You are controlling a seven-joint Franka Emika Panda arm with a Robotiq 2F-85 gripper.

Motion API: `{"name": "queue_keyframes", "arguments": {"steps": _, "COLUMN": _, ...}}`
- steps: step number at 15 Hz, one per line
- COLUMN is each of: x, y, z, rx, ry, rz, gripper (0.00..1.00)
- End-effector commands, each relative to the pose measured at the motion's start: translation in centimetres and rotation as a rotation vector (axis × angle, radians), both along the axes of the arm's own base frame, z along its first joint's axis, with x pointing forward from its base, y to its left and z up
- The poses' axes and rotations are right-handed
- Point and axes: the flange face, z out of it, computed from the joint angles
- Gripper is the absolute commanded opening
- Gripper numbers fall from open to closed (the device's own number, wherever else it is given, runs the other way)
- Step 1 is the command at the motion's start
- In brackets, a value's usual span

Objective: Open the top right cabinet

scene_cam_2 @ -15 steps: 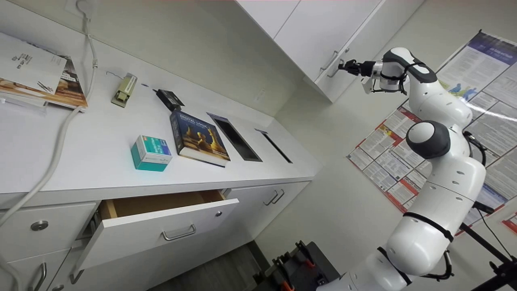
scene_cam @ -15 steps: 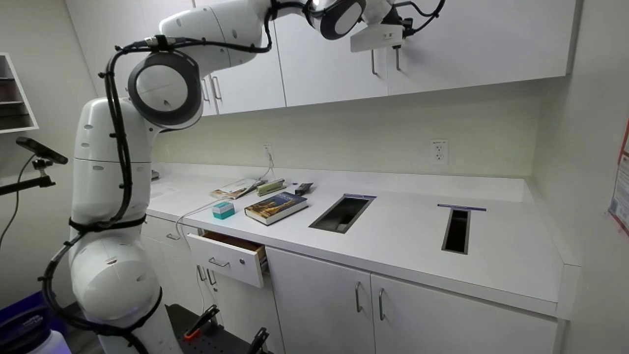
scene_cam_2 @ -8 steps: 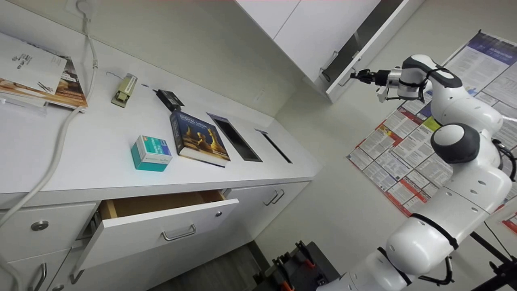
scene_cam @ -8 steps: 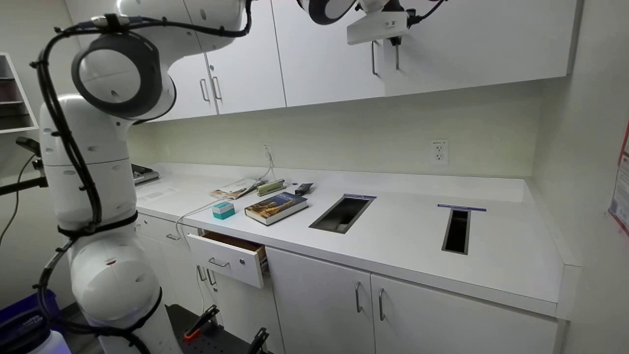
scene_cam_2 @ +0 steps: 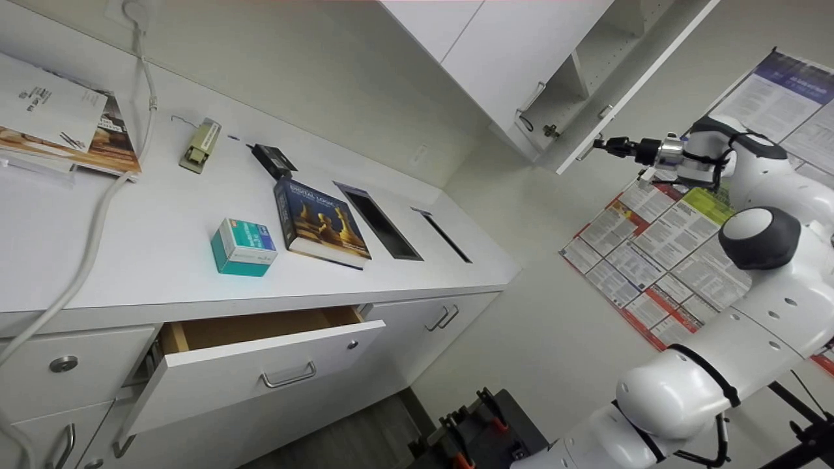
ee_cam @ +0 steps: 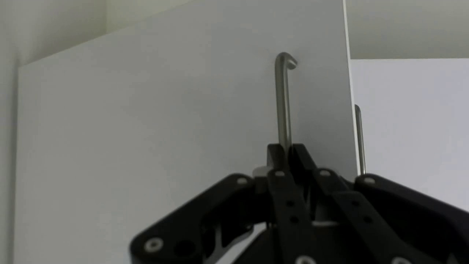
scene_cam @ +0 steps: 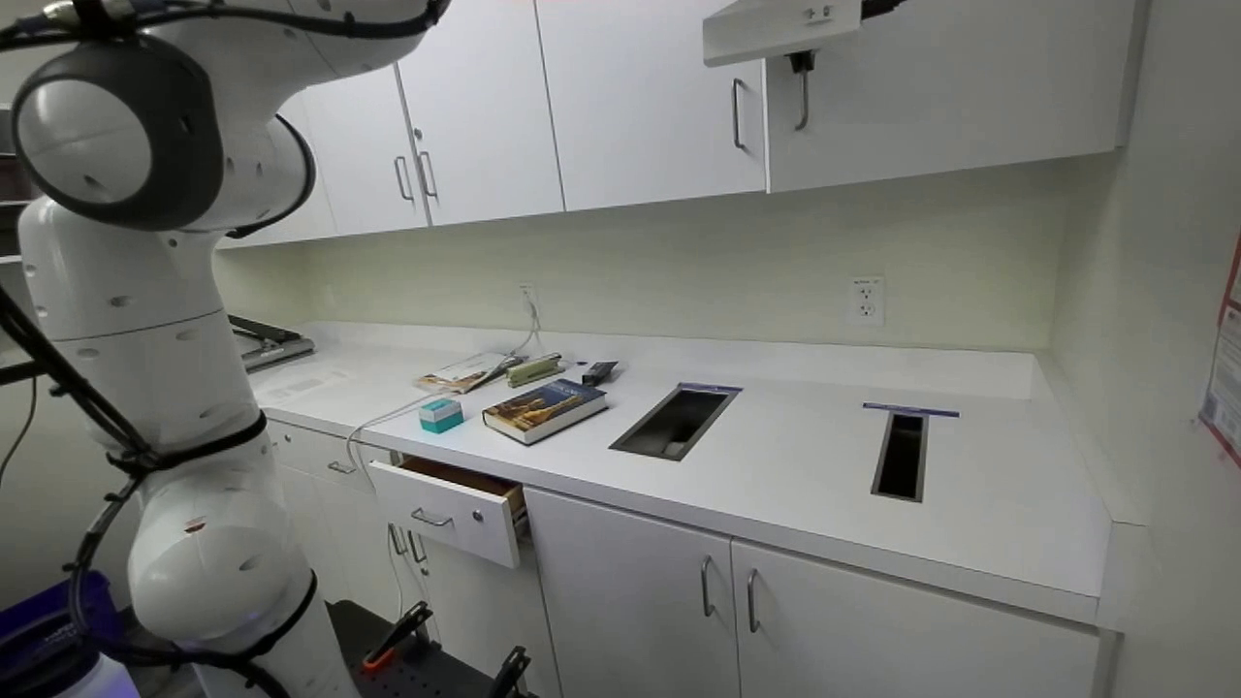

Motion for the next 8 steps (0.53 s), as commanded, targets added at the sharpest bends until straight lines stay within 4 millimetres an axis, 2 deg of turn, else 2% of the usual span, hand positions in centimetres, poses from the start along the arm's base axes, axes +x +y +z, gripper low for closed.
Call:
{"name": "queue_keyframes", "arguments": {"steps": 1, "x": -6.7, "y": -5.3, "z": -0.9, "rx": -0.006, "ry": -0.028, "rz": -0.024, "gripper": 0.02}}
{"name": "queue_keyframes", "arguments": {"steps": 4, "x": -10.9, "y": -8.6, "z": -1.4, "rx": -0.004, "ry": -0.048, "rz": -0.042, "gripper": 0.02}}
{"name": "queue_keyframes", "arguments": {"steps": 6, "x": -12.4, "y": -10.1, "z": -1.3, "rx": -0.016, "ry": -0.05, "rz": -0.075, "gripper": 0.03}}
{"name": "queue_keyframes", "arguments": {"steps": 7, "x": -12.8, "y": -10.8, "z": -1.2, "rx": -0.015, "ry": -0.04, "rz": -0.092, "gripper": 0.35}}
{"name": "queue_keyframes", "arguments": {"steps": 8, "x": -12.9, "y": -10.9, "z": -1.0, "rx": -0.022, "ry": -0.029, "rz": -0.095, "gripper": 0.36}}
